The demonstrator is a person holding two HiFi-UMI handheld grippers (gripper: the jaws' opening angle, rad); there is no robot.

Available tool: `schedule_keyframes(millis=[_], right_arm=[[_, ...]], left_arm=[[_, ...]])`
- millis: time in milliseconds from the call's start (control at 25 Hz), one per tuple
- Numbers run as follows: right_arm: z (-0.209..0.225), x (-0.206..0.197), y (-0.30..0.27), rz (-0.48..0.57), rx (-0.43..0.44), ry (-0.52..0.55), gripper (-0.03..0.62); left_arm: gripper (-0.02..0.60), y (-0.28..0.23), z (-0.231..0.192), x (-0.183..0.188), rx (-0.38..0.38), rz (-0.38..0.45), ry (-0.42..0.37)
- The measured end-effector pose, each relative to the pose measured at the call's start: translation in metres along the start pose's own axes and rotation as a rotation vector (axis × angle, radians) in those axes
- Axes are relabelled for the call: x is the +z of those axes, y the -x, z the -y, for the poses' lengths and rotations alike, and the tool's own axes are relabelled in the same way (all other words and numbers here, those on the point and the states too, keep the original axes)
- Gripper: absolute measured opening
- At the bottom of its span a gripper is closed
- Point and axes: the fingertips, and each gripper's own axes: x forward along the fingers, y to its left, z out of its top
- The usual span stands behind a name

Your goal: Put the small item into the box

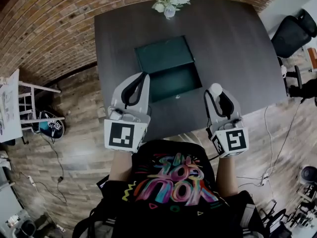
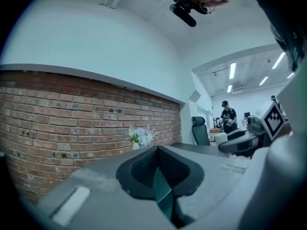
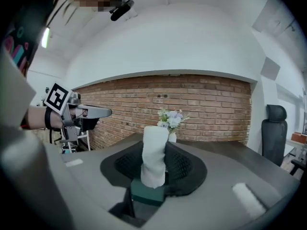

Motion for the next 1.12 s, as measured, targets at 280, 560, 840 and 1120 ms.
schedule_keyframes(millis=[280, 560, 840, 1120], right_arm=[[0.026, 0.016, -0.05, 0.022, 0.182, 0.04, 0.135], [0.032, 0.018, -0.079, 0.037, 0.351, 0.041, 0.135], [0.029, 0.023, -0.088, 0.046, 0.413, 0.034, 0.135], [0.024, 0.024, -0.102, 0.034, 0.394, 0.023, 0.135]], left_arm=[[0.002, -0.024, -0.006, 0.004, 0.157, -0.012, 0.007], [0.002, -0.023, -0.005, -0.002, 0.313, -0.039, 0.018], [0.002, -0.012, -0.012, 0.004, 0.386, -0.043, 0.021], [0.002, -0.021, -0.022, 0.008, 0.357, -0.032, 0.012]])
